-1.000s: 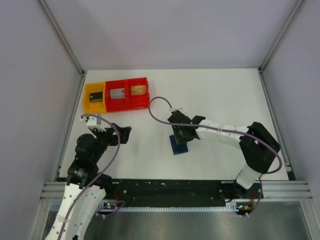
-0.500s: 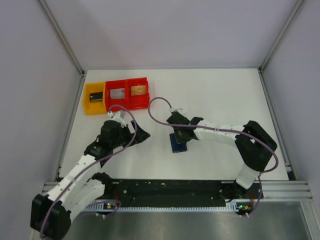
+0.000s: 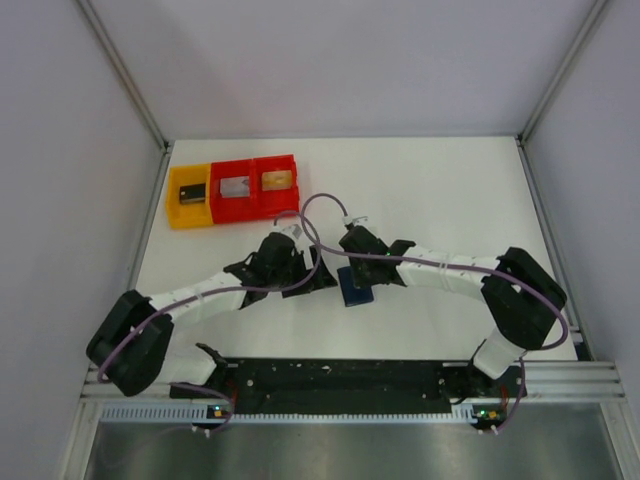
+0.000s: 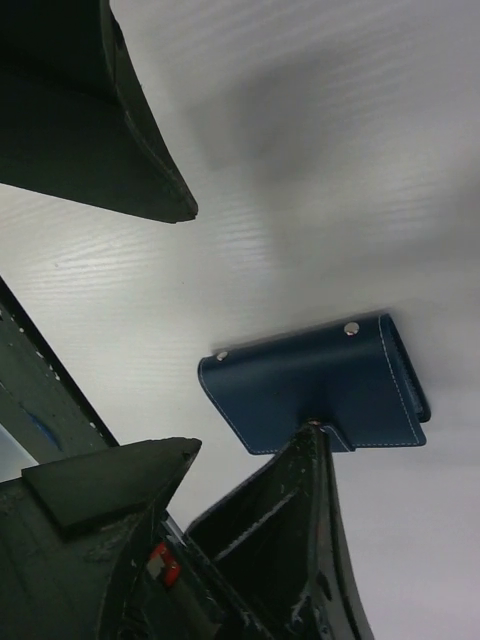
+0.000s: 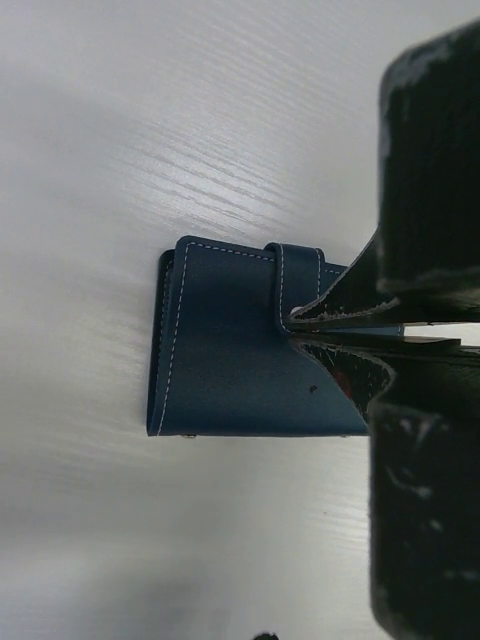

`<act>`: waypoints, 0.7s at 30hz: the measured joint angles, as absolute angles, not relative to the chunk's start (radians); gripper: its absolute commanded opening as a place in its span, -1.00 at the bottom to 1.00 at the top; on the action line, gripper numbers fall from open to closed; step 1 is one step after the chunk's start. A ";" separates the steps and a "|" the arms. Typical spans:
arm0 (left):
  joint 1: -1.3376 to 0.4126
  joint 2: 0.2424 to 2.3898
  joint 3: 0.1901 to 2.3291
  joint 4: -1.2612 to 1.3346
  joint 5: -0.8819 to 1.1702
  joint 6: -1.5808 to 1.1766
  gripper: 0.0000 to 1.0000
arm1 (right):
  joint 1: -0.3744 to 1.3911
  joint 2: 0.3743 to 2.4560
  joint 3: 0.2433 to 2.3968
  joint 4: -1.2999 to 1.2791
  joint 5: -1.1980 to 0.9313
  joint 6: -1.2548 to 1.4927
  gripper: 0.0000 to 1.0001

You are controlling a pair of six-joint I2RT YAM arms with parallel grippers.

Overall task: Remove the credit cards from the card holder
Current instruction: Open the card holder at the center of the board.

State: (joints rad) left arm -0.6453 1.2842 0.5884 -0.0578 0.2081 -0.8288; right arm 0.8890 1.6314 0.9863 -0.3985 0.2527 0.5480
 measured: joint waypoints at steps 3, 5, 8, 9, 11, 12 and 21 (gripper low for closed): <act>-0.665 1.359 0.619 -0.017 0.208 -0.854 0.65 | 0.889 1.628 0.979 -0.383 0.241 0.553 -1.00; -0.679 1.399 0.626 0.016 0.208 -0.875 0.58 | 0.889 1.625 0.974 -0.376 0.234 0.555 -1.00; -0.704 1.452 0.627 0.054 0.202 -0.904 0.44 | 0.889 1.625 0.968 -0.360 0.219 0.562 -1.00; -0.715 1.471 0.627 0.062 0.198 -0.914 0.38 | 0.889 1.625 0.968 -0.358 0.214 0.563 -1.00; -0.735 1.506 0.633 0.082 0.195 -0.934 0.27 | 0.889 1.624 0.961 -0.348 0.207 0.569 -1.00; -0.744 1.518 0.642 0.088 0.187 -0.941 0.25 | 0.889 1.624 0.958 -0.344 0.203 0.570 -1.00; -0.786 1.586 0.664 0.131 0.135 -0.995 -0.51 | 0.889 1.605 0.948 -0.353 0.210 0.576 -0.36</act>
State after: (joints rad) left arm -0.7860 1.5860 0.6636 0.1310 0.1349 -0.9947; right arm 0.8894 1.6054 0.9478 -0.3531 0.2104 0.5762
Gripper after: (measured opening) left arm 0.391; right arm 0.198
